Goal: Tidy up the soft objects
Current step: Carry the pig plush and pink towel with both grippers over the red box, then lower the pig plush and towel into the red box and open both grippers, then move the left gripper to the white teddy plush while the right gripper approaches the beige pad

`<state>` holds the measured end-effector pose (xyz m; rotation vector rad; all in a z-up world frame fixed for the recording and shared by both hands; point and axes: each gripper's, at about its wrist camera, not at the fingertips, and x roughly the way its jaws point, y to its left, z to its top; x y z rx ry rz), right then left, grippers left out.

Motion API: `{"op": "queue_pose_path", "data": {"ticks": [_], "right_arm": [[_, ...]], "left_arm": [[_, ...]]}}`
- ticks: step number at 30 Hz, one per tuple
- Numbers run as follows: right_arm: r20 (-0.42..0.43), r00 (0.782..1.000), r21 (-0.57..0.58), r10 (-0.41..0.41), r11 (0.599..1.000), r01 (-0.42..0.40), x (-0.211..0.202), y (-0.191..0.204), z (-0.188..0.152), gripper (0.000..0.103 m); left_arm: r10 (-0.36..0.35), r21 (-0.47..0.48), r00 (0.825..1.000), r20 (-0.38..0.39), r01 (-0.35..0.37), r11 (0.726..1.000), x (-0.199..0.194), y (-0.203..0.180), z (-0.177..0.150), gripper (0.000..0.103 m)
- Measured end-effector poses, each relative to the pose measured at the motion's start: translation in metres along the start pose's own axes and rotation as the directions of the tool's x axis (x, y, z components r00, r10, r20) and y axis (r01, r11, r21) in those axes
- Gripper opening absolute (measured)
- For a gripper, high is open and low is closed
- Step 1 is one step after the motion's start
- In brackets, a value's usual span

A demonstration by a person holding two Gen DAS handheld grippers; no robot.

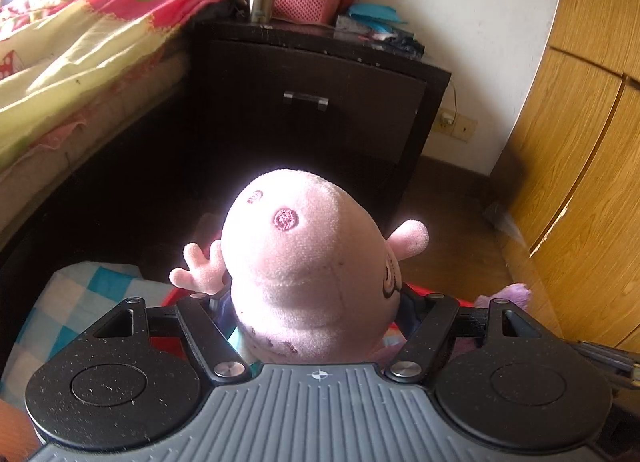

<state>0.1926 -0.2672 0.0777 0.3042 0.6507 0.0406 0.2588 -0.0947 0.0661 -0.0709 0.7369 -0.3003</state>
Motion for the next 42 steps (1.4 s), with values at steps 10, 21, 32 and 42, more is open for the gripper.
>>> {"op": "queue_pose_path", "data": {"ticks": [10,21,32,42], "right_arm": [[-0.051,0.998,0.014,-0.030,0.999,0.030,0.017,-0.002,-0.012,0.043],[-0.057,0.998,0.025,-0.021,0.999,0.022,-0.020,0.005,0.000,0.051],[-0.085,0.996,-0.008,0.020,1.000,-0.021,-0.070,0.033,-0.013,0.057],[-0.142,0.990,-0.046,0.010,0.999,-0.017,-0.082,0.042,-0.032,0.057]], "left_arm": [[0.006,-0.017,1.000,0.009,-0.006,1.000,0.000,0.008,0.004,0.084],[0.052,0.024,0.995,-0.079,-0.051,0.998,-0.044,0.023,-0.006,0.084],[0.081,0.103,0.978,-0.193,-0.062,0.993,-0.080,0.029,-0.050,0.088],[0.084,0.080,0.961,-0.265,-0.065,0.995,-0.078,0.032,-0.071,0.088]]}}
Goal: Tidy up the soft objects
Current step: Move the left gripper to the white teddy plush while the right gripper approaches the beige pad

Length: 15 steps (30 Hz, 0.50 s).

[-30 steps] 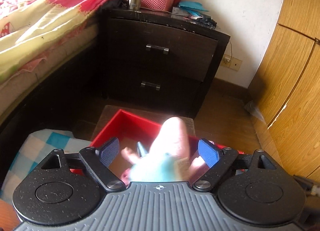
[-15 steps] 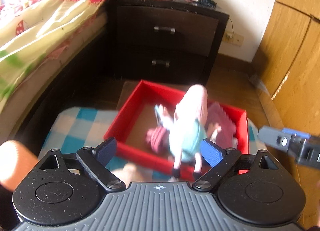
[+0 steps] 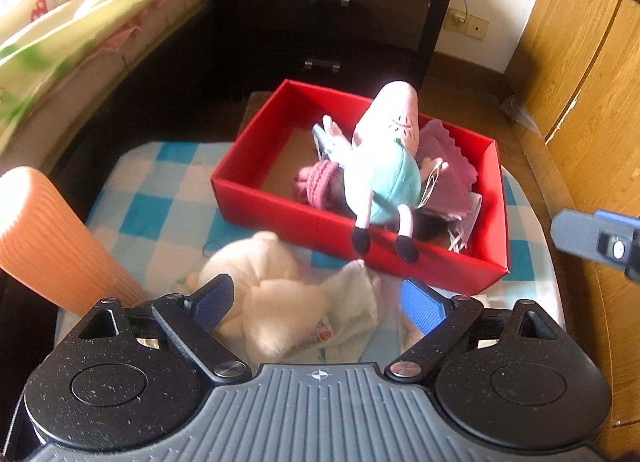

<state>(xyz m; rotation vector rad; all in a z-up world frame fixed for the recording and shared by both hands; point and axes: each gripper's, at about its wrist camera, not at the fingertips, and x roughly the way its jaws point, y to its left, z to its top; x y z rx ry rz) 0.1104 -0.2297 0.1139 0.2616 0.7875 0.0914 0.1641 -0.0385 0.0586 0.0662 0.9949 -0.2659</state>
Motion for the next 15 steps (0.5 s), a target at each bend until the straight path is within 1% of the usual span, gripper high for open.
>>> {"op": "queue_pose_path", "data": {"ticks": [6,12,15], "right_arm": [[-0.064,0.998,-0.017,-0.023,1.000,0.022,0.008,-0.002,-0.013,0.057],[-0.106,0.994,-0.045,-0.040,0.998,0.035,0.022,-0.002,-0.020,0.057],[-0.121,0.992,-0.050,-0.033,0.998,0.027,0.028,0.000,-0.022,0.057]], "left_arm": [[-0.003,-0.024,1.000,-0.014,0.002,1.000,0.005,0.002,0.000,0.089],[-0.011,-0.071,0.998,-0.069,0.006,0.997,0.023,0.008,0.001,0.089],[-0.007,-0.095,0.996,-0.087,-0.001,0.995,0.033,0.010,0.002,0.089]]}}
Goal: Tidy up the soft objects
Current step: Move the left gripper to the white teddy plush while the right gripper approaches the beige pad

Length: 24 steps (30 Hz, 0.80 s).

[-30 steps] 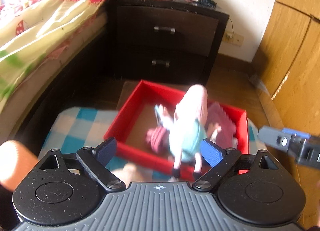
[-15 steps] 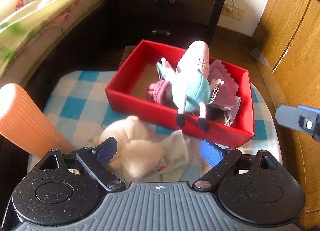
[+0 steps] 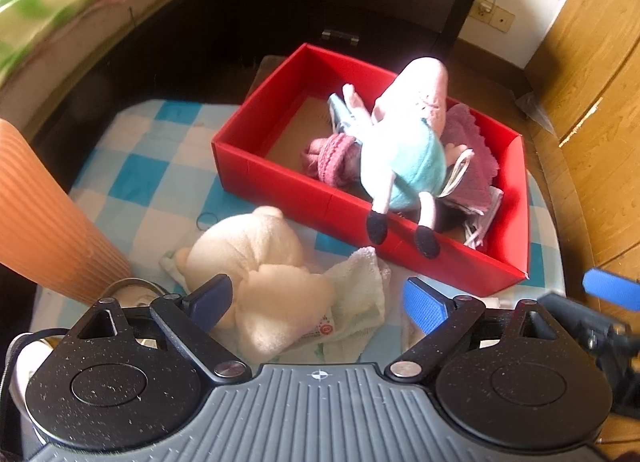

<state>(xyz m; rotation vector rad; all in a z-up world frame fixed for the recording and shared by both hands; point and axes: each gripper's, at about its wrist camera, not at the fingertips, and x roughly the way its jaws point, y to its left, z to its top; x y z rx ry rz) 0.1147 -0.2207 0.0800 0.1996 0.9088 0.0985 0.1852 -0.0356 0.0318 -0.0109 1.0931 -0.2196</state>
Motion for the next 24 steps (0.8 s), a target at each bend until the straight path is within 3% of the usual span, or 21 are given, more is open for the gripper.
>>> {"op": "queue_pose_path", "data": {"ticks": [8,13,19,24], "right_arm": [[-0.064,0.998,-0.047,-0.015,0.999,0.012,0.024,0.000,-0.006,0.058],[-0.118,0.992,-0.062,-0.040,0.998,0.033,0.039,-0.008,-0.011,0.058],[-0.133,0.990,-0.072,-0.049,0.997,0.039,0.040,-0.015,-0.014,0.058],[-0.147,0.988,-0.084,-0.053,0.996,0.041,0.042,-0.018,-0.016,0.058]], "left_arm": [[0.046,-0.012,0.998,-0.042,-0.047,0.999,0.029,-0.002,0.003,0.096],[0.076,-0.003,0.997,-0.026,-0.076,0.997,0.034,-0.007,0.005,0.096],[0.142,0.033,0.989,-0.026,-0.141,0.989,0.043,-0.007,0.004,0.094],[0.155,0.070,0.988,-0.011,-0.154,0.986,0.041,-0.011,-0.001,0.094]]}}
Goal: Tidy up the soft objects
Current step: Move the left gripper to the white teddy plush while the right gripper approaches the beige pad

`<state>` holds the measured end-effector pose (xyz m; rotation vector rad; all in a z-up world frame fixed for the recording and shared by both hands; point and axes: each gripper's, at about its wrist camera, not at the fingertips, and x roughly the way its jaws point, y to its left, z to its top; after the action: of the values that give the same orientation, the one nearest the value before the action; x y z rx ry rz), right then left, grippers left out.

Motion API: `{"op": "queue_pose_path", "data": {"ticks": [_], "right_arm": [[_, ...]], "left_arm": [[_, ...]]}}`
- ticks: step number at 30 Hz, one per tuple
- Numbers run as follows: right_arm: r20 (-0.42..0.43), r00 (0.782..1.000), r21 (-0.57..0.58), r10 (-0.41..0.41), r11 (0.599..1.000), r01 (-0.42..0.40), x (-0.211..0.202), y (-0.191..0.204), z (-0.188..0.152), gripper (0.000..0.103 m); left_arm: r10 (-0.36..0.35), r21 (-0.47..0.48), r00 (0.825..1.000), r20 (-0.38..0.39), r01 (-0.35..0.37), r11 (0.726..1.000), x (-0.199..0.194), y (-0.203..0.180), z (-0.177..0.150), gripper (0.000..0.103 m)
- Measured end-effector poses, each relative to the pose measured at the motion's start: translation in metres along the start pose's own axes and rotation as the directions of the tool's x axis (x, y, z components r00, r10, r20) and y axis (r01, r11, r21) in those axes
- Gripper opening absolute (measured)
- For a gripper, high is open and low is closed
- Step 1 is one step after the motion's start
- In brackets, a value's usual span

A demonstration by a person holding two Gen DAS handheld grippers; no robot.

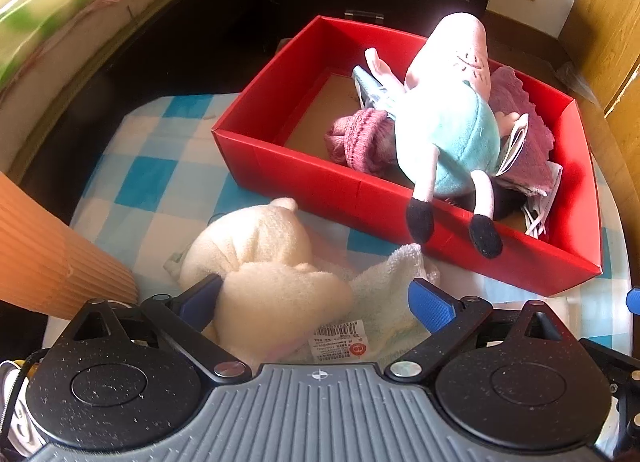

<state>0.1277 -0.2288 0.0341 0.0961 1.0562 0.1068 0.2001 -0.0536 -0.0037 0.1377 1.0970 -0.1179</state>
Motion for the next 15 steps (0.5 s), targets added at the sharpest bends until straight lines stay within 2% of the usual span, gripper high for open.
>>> {"op": "queue_pose_path", "data": {"ticks": [4,8,12,15], "right_arm": [[-0.004,1.000,-0.008,-0.001,1.000,0.001,0.000,0.001,-0.002,0.058],[-0.006,1.000,-0.016,-0.004,1.000,0.004,0.004,0.002,-0.002,0.058],[-0.016,1.000,-0.018,-0.010,1.000,0.009,0.009,0.001,-0.003,0.058],[-0.018,1.000,-0.019,-0.010,1.000,0.010,0.011,0.002,-0.002,0.058]], "left_arm": [[0.004,-0.064,1.000,0.025,-0.003,0.998,-0.004,0.010,0.004,0.084],[0.000,-0.063,0.999,0.032,0.002,0.998,-0.006,0.012,0.011,0.075],[0.076,0.001,0.997,0.011,-0.076,0.997,0.006,0.007,0.007,0.075],[0.096,0.015,0.995,0.013,-0.096,0.995,0.010,0.006,0.005,0.080]]}}
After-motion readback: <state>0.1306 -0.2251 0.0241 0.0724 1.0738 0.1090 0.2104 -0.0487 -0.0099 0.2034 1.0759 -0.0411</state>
